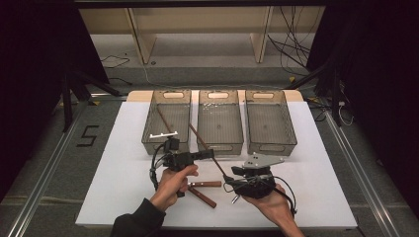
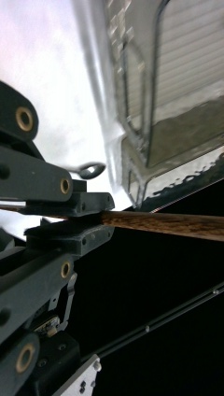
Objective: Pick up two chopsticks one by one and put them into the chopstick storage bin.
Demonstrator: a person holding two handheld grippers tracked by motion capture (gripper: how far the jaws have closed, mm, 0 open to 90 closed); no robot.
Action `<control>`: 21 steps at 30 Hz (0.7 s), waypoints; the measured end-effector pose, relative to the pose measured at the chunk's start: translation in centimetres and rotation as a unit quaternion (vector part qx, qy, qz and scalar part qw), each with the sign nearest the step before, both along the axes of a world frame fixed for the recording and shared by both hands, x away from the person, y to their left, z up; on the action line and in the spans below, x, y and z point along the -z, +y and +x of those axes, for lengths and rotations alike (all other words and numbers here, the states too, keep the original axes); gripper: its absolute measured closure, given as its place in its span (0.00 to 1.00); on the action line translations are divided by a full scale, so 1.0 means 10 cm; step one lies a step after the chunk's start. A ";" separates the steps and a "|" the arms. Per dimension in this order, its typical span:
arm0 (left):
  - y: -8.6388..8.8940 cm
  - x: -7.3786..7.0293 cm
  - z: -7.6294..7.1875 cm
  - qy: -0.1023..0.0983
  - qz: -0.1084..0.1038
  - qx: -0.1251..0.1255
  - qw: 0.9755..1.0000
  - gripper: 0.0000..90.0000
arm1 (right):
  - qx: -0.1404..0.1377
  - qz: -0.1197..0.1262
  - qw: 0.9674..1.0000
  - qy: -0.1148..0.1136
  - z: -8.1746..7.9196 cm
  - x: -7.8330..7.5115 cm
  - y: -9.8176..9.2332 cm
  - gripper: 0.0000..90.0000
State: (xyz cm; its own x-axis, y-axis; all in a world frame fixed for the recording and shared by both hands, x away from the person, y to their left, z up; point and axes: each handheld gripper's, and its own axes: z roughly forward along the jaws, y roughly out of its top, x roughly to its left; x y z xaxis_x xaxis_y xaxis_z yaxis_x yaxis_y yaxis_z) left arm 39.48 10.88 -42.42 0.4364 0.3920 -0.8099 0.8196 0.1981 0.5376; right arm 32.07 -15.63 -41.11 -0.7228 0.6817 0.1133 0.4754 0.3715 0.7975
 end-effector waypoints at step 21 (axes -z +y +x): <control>0.70 -0.61 0.43 -0.044 0.049 -0.054 0.996 0.94 | 0.032 -0.004 0.999 0.022 -0.07 0.14 -0.36 0.35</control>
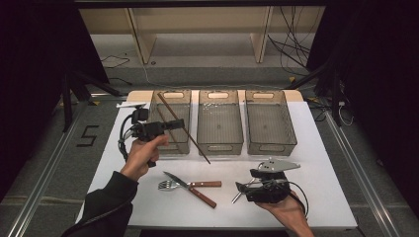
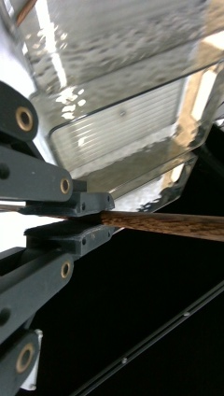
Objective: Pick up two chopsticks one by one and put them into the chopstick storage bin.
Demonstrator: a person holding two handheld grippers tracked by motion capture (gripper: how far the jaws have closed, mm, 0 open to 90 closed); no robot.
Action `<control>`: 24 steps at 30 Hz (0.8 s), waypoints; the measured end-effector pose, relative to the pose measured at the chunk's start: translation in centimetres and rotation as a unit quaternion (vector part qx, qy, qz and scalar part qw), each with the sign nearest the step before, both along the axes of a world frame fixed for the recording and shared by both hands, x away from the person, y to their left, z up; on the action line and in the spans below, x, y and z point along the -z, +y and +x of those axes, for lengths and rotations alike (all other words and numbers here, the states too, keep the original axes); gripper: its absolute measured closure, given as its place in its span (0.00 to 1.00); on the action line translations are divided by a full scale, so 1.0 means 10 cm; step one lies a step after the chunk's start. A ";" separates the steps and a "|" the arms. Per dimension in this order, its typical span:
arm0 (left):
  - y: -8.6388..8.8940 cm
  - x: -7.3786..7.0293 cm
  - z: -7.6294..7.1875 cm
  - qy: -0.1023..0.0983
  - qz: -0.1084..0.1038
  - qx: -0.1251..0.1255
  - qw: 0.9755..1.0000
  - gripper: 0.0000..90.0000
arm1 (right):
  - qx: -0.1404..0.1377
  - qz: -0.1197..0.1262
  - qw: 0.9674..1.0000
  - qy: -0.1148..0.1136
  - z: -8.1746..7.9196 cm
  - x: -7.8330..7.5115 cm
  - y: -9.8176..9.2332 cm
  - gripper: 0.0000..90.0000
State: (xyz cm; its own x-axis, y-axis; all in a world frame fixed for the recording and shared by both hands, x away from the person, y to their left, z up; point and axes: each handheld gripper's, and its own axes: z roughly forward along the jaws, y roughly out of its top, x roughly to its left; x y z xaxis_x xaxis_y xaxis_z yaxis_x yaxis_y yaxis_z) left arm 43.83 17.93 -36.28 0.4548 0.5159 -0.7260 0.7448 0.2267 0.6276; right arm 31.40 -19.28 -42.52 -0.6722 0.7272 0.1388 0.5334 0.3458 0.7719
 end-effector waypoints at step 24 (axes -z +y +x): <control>0.63 -0.34 0.52 0.000 0.045 -0.091 0.995 0.94 | 0.006 0.014 1.000 0.000 -0.07 0.02 -0.09 0.32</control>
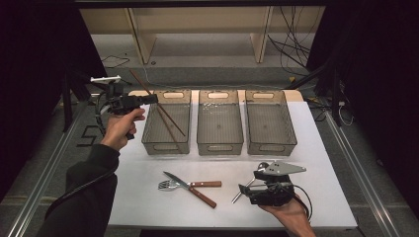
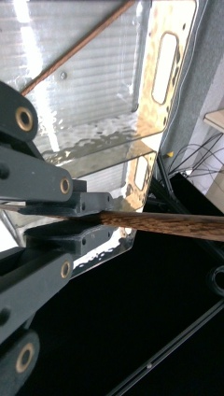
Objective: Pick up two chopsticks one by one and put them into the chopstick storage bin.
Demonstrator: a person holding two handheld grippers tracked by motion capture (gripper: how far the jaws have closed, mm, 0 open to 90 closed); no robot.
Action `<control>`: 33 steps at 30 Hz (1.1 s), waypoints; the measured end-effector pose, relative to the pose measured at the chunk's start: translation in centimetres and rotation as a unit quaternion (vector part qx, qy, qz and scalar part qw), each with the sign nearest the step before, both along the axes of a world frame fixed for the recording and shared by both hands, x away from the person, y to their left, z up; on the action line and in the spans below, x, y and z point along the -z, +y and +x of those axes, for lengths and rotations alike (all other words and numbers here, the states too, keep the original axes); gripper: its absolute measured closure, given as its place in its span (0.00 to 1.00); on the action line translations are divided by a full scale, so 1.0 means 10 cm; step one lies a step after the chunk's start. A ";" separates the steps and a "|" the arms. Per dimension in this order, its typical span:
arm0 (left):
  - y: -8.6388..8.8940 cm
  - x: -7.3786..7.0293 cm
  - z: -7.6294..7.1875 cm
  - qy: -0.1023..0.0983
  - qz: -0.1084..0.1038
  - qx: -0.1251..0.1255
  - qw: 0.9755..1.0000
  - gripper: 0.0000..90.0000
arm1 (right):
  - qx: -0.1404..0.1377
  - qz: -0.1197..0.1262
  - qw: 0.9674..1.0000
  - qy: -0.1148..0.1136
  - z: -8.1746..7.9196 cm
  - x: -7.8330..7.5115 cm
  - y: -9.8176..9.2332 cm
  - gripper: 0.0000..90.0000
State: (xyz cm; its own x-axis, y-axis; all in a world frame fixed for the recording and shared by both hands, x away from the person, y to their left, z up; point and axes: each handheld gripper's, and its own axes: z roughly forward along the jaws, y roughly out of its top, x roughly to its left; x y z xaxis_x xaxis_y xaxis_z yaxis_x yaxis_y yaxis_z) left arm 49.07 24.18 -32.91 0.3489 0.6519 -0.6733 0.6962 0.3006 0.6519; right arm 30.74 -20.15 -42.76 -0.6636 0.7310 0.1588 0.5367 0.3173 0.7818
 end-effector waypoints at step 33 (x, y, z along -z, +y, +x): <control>-0.31 0.41 0.31 0.057 0.082 0.003 0.995 0.94 | 0.000 0.001 1.000 -0.002 -0.01 0.00 -0.02 0.32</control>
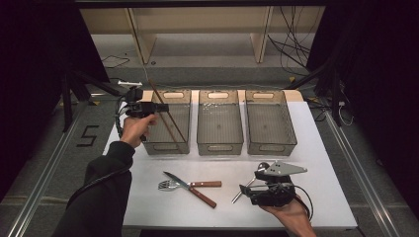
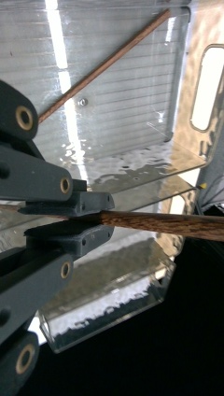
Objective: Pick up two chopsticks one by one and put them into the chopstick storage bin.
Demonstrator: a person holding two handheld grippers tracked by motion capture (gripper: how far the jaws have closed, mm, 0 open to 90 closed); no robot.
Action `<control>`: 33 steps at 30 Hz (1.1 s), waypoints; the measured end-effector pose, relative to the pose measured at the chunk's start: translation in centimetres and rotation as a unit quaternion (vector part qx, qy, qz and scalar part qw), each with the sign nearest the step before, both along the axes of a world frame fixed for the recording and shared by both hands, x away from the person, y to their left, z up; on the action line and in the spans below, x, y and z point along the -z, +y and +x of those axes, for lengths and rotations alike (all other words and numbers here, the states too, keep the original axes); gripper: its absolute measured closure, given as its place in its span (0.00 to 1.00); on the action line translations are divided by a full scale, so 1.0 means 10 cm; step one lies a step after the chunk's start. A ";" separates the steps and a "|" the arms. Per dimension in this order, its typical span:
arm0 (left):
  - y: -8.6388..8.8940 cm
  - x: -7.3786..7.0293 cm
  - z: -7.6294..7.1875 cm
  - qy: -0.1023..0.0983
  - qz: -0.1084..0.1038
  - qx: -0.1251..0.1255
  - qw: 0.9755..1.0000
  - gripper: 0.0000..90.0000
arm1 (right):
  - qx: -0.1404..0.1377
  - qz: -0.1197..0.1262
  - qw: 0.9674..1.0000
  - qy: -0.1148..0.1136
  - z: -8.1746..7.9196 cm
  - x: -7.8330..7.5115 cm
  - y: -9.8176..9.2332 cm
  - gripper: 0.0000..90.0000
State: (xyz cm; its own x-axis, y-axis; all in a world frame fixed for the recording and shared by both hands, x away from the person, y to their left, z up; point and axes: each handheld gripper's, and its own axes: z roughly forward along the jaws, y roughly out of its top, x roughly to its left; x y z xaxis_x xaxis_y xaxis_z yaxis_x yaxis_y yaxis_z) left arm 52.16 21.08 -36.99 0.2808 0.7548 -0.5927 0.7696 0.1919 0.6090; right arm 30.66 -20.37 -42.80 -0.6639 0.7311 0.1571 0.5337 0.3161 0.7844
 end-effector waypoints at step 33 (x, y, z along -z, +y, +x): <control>-0.28 0.04 -0.05 0.000 0.061 0.011 0.998 0.31 | 0.004 0.004 1.000 -0.003 0.04 -0.04 -0.10 0.31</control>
